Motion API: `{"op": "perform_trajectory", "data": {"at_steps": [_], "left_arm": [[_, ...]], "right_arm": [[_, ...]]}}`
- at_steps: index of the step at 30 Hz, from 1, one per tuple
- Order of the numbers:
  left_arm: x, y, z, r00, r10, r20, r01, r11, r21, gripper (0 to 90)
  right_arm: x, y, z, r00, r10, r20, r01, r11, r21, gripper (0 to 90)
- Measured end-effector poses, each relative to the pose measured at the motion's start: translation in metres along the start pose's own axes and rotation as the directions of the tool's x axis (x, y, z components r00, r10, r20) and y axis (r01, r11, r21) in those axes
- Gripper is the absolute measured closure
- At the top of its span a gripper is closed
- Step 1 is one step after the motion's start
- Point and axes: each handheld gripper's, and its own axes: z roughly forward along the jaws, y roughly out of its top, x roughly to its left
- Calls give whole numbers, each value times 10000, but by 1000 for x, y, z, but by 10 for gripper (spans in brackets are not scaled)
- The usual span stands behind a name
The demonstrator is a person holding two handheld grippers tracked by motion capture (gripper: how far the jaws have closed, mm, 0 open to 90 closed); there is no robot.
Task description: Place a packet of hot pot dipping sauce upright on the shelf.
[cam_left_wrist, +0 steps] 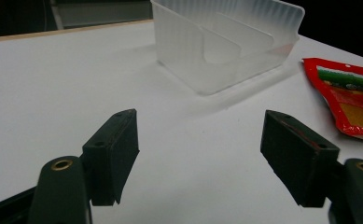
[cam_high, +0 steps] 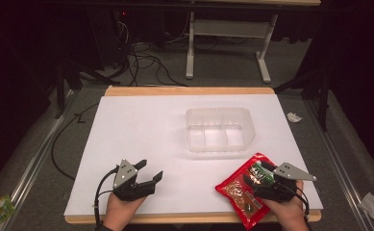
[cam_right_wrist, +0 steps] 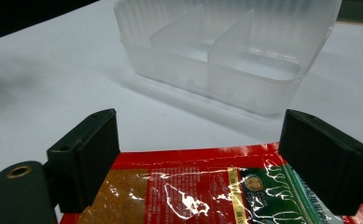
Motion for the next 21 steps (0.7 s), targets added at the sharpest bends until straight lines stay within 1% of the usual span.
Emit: {"op": "perform_trajectory", "data": {"at_steps": [2,3,7,8,9,10,11,15,16,17,19,20,21], "left_arm": [[-1,0,1,9999,-47,104,47,10000,5,283],[-1,0,1,9999,-77,153,77,10000,0,284],[-1,0,4,9997,-33,223,32,10000,57,286],[-1,0,5,9997,-1,235,-1,10000,79,287],[-1,0,5,9997,-1,235,-1,10000,79,288],[-2,0,5,9997,17,249,-19,10000,88,289],[-2,0,4,9997,40,243,-42,10000,90,289],[-1,0,3,9997,121,230,-123,9999,87,295],[-1,0,3,9997,124,218,-126,9999,118,300],[-1,0,3,9997,124,218,-126,9999,118,303],[0,-1,4,9998,69,207,-71,9999,121,308],[0,-1,5,9998,88,198,-91,9998,159,316],[1,-1,5,9997,133,205,-137,9997,213,316]], "right_arm": [[-1,0,-1,10000,-76,-3,76,9999,-86,152],[-3,0,-3,9999,130,-3,-131,9998,-154,158],[-6,-1,-4,9998,190,117,-188,9997,-173,164],[-8,-1,-6,9993,350,160,-348,9992,-172,166],[-8,-1,-6,9993,350,160,-348,9992,-172,166],[-11,-1,-7,9985,515,169,-511,9984,-236,170],[-11,-1,-7,9985,515,169,-511,9984,-236,170],[-18,1,-10,9980,491,386,-480,9984,-287,179],[-20,1,-13,9967,546,594,-529,9982,-297,181],[-20,1,-13,9967,546,594,-529,9982,-297,181],[-23,0,-15,9956,482,805,-463,9986,-260,181],[-26,-1,-16,9940,590,918,-572,9981,-226,181],[-26,-1,-16,9940,590,918,-572,9981,-226,181]]}}
